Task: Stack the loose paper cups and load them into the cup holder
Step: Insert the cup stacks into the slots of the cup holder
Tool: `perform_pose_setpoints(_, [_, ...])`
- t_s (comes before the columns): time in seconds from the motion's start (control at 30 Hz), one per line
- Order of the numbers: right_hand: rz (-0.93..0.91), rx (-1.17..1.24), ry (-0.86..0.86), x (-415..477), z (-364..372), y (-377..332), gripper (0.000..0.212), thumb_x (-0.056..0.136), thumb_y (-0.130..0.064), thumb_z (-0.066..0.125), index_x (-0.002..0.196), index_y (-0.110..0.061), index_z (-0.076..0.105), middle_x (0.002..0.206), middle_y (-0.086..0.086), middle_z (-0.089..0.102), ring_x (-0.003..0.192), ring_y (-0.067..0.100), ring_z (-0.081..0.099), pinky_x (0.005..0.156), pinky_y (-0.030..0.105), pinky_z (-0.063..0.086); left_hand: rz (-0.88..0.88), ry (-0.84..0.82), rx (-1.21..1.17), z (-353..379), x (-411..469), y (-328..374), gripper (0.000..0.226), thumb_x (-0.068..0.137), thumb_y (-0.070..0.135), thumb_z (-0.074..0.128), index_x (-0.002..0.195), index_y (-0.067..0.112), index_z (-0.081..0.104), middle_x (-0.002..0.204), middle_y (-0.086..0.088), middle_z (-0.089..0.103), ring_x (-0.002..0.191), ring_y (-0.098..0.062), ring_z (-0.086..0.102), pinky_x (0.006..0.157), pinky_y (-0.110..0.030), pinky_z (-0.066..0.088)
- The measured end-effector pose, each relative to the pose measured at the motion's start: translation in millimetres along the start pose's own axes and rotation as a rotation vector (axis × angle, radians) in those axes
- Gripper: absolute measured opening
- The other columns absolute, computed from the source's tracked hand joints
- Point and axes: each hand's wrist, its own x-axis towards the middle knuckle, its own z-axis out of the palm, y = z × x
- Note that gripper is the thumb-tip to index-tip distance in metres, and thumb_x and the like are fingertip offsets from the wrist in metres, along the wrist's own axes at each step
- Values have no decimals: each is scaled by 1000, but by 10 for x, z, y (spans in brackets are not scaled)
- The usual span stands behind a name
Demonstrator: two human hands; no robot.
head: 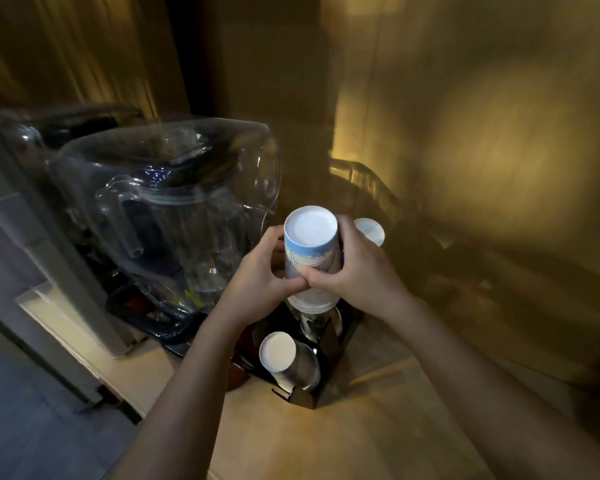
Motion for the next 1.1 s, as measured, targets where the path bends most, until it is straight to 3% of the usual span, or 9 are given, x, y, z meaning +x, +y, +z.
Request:
perform_pose_setpoints(0.07, [-26, -64, -6, 22, 88, 43, 78, 67, -46, 71, 128, -29, 25, 122, 2, 56, 106, 22, 56, 84, 44, 50, 5, -9, 25, -12, 20, -96, 63, 62, 41, 72, 119, 33, 46, 110, 20, 59, 101, 5, 56, 75, -6, 46])
perform_pose_setpoints(0.2, [-85, -218, -13, 9, 234, 176, 92, 71, -45, 69, 140, -34, 10, 119, 9, 56, 104, 24, 54, 89, 44, 45, -2, -58, 32, 46, 60, -325, 64, 67, 27, 74, 124, 28, 44, 119, 7, 56, 109, -5, 53, 88, -22, 47])
perform_pose_setpoints(0.4, [-62, -365, -38, -66, 418, 516, 70, 73, -53, 61, 128, -24, 27, 122, 8, 58, 108, 25, 52, 89, 40, 38, -70, -140, 134, 199, 80, -622, 69, 70, 32, 72, 128, 33, 37, 128, 8, 54, 114, -7, 51, 92, -28, 46])
perform_pose_setpoints(0.57, [-66, -602, -61, -156, 549, 729, 56, 78, -47, 61, 122, -22, 37, 106, 6, 62, 96, 23, 56, 82, 36, 33, -22, -154, 274, 351, 42, -759, 73, 75, 33, 70, 130, 42, 22, 136, 7, 45, 116, -8, 47, 91, -31, 47])
perform_pose_setpoints(0.7, [-77, -659, -86, -237, 610, 775, 35, 84, -43, 52, 110, -20, 57, 108, 4, 64, 102, 23, 56, 86, 42, 34, 175, -105, 561, 414, -56, -909, 39, 82, 31, 62, 118, 23, 50, 132, -4, 49, 111, -22, 54, 92, -38, 44])
perform_pose_setpoints(0.8, [-46, -672, -123, -219, 630, 798, 36, 88, -44, 47, 114, -23, 59, 117, 0, 62, 113, 18, 48, 92, 41, 24, 214, -43, 619, 395, -83, -976, 25, 82, 34, 63, 98, 14, 66, 127, -10, 60, 108, -24, 61, 89, -38, 44])
perform_pose_setpoints(0.97, [-17, -683, -148, -212, 664, 752, 38, 88, -45, 44, 116, -22, 57, 116, 1, 61, 112, 20, 48, 92, 41, 23, 227, -79, 629, 350, -91, -995, 25, 82, 35, 62, 95, 14, 70, 128, -11, 60, 107, -24, 62, 88, -39, 46])
perform_pose_setpoints(1.1, [-43, -725, -158, -221, 631, 700, 36, 86, -41, 50, 112, -18, 60, 118, 7, 60, 110, 24, 51, 88, 42, 31, 227, -203, 735, 281, -29, -910, 33, 85, 45, 52, 102, 20, 64, 132, -6, 55, 110, -22, 56, 88, -35, 40])
